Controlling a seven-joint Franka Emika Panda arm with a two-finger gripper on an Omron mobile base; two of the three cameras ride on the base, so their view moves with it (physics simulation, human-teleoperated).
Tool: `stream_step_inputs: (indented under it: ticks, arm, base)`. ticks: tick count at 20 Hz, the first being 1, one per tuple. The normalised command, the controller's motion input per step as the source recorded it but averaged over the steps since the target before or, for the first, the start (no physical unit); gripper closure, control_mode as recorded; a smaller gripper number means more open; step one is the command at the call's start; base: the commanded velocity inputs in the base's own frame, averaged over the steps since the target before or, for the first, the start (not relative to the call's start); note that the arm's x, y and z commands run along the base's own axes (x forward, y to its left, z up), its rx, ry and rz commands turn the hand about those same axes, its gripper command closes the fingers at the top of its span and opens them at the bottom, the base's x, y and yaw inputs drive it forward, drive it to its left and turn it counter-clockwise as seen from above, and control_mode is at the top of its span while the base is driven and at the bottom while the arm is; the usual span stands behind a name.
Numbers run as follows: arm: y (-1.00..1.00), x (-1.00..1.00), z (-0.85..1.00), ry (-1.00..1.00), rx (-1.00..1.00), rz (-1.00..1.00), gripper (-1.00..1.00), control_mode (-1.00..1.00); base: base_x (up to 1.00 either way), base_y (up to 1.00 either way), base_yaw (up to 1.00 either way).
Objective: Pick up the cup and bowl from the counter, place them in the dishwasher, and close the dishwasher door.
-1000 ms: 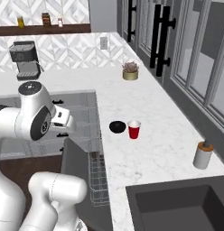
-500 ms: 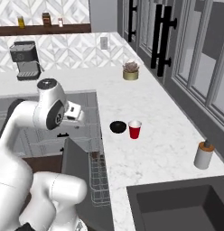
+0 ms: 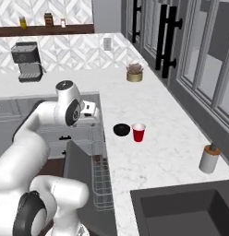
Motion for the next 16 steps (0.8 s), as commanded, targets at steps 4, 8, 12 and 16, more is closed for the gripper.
stream_step_inputs:
  ticks: [4, 8, 12, 16]
  arm:
    - [-0.27, 0.6, -0.4, 0.06, -0.08, 0.04, -1.0, -1.0]
    - [-0.43, 0.48, -0.37, 0.06, -0.02, 0.06, -1.0, -1.0]
    - [-0.29, 0.48, -0.26, 0.04, 0.0, 0.05, -1.0, -1.0]
    - [-0.08, 0.57, -0.24, 0.03, 0.0, 0.03, -1.0, -1.0]
  base:
    - [0.0, 0.0, 0.0]
    - [0.0, 0.0, 0.0]
    - [0.0, 0.0, 0.0]
    - [0.0, 0.0, 0.0]
